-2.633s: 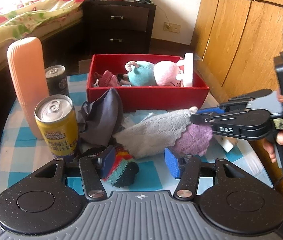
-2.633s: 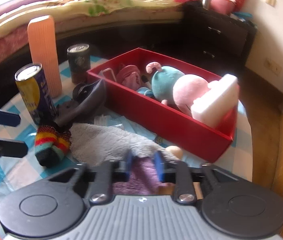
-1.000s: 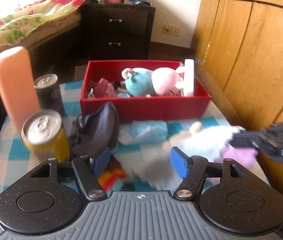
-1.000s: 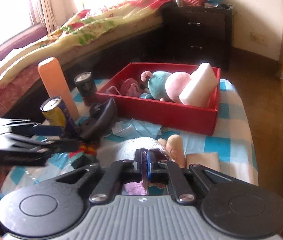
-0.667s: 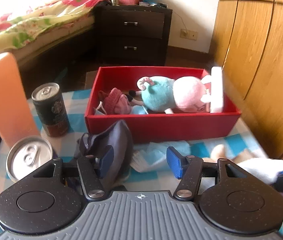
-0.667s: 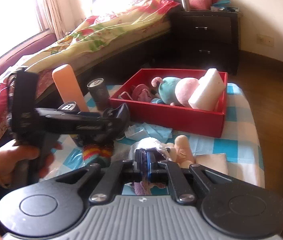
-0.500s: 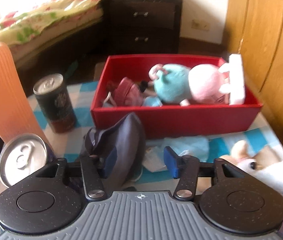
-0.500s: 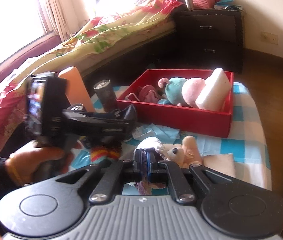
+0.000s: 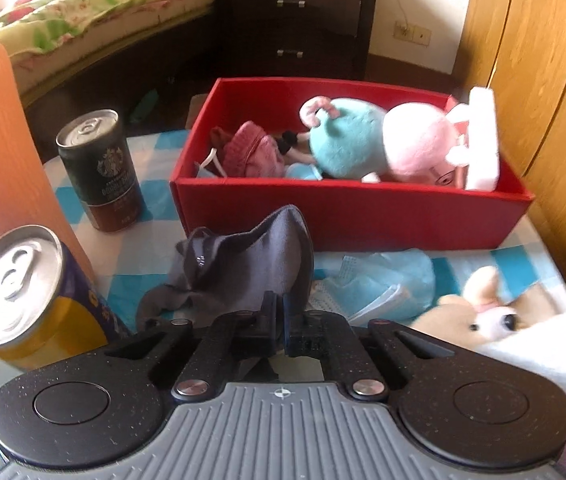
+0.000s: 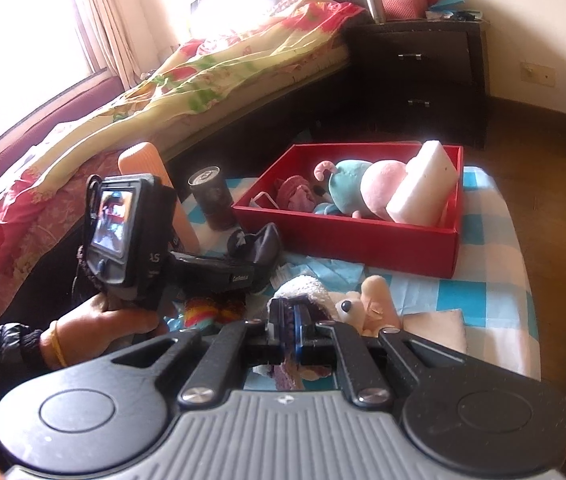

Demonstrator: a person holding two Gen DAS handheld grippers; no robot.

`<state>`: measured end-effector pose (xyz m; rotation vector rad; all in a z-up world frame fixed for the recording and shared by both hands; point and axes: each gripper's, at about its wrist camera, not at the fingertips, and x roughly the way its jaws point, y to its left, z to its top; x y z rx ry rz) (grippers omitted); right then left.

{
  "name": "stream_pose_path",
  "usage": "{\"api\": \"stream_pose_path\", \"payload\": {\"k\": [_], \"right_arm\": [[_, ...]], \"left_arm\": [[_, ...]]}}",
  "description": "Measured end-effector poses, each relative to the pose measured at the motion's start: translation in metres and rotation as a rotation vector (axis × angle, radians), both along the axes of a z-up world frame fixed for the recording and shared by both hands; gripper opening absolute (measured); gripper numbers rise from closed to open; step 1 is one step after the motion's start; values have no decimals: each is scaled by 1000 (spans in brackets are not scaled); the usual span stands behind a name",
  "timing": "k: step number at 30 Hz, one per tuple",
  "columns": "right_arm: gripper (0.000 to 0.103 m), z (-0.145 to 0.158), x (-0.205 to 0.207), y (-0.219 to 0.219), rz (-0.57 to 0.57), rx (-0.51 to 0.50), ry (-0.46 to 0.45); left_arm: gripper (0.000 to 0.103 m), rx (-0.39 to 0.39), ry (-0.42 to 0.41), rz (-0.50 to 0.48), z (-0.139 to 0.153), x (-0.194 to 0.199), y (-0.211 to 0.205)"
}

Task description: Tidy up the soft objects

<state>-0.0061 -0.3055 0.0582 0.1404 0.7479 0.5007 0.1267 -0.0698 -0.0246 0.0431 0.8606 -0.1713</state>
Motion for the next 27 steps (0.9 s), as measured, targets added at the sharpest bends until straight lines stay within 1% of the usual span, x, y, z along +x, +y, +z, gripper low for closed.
{"api": "stream_pose_path", "payload": {"k": [6, 12, 17, 27], "right_arm": [[0, 1, 1, 3, -11, -7, -7], [0, 1, 2, 8, -22, -20, -15], [0, 3, 4, 13, -25, -25, -23], [0, 19, 9, 12, -66, 4, -98]], "left_arm": [[0, -74, -14, -44, 21, -22, 1], [0, -124, -52, -89, 42, -41, -1], [0, -144, -72, -100, 51, -47, 2], [0, -171, -121, -104, 70, -55, 7]]}}
